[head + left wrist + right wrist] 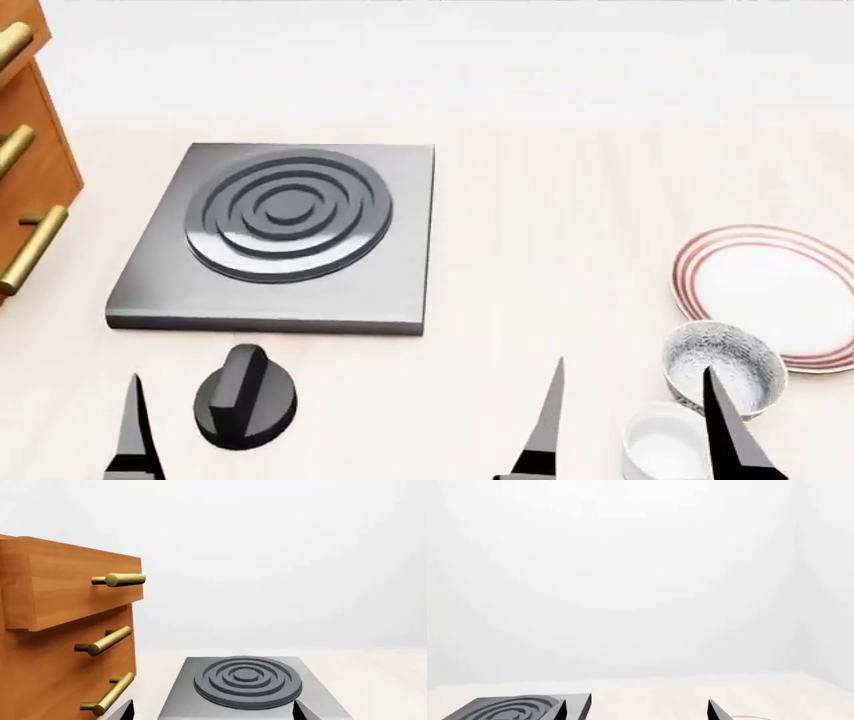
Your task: Pick the akita bowl between the plate and the ramekin and place it on the plate.
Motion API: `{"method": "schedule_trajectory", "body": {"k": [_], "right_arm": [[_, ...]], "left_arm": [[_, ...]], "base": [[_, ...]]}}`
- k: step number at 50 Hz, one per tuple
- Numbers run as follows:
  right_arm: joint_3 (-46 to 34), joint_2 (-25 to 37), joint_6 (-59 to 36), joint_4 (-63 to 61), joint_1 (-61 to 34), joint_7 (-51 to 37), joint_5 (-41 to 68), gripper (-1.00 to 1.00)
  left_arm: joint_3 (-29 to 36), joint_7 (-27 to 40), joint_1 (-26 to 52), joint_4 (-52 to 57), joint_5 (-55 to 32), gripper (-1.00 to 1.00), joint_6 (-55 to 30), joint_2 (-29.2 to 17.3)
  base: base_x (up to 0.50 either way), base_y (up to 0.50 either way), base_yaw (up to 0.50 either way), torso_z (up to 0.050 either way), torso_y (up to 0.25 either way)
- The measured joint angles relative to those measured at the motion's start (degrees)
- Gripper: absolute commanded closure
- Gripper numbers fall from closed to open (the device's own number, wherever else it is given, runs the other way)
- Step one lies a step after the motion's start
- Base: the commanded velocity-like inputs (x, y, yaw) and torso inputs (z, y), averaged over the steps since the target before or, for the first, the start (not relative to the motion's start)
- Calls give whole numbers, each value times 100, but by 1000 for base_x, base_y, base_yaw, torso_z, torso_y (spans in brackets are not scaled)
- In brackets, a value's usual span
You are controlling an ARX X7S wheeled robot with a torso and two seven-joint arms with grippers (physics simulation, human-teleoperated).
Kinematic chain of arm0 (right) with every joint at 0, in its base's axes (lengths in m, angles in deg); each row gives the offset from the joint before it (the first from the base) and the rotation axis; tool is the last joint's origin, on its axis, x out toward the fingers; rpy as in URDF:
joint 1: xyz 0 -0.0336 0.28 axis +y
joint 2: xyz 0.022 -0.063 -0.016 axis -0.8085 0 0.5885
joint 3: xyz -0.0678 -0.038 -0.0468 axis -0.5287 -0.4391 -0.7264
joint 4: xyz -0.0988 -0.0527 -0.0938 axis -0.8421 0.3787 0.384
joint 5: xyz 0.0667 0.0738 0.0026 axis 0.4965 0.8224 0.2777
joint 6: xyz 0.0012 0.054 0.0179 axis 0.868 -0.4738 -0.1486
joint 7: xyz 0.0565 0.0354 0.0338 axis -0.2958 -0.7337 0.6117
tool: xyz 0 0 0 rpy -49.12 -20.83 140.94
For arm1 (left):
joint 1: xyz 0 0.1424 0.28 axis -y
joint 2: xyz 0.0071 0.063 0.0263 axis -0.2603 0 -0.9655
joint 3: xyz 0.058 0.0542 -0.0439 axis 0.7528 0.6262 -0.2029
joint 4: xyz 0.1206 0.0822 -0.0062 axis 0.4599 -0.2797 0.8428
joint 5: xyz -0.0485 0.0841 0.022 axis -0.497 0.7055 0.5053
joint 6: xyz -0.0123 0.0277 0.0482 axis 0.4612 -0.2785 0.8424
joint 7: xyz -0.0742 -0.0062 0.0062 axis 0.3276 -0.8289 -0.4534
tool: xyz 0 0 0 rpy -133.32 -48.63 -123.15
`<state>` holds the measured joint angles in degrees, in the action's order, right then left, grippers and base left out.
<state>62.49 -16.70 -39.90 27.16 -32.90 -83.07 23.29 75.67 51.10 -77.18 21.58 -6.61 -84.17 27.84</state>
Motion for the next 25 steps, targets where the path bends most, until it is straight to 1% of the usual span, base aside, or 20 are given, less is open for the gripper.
{"method": "schedule_trajectory", "body": {"k": [23, 25], "right_arm": [[-73, 137, 75, -76, 11, -154, -13, -100], [-60, 143, 71, -68, 7, -157, 38, -100]], "left_arm": [[61, 79, 0, 51, -79, -100, 12, -103], [67, 86, 0, 55, -84, -100, 11, -112]], "base": [[500, 0, 0, 0, 1], [76, 0, 0, 0, 0]]}}
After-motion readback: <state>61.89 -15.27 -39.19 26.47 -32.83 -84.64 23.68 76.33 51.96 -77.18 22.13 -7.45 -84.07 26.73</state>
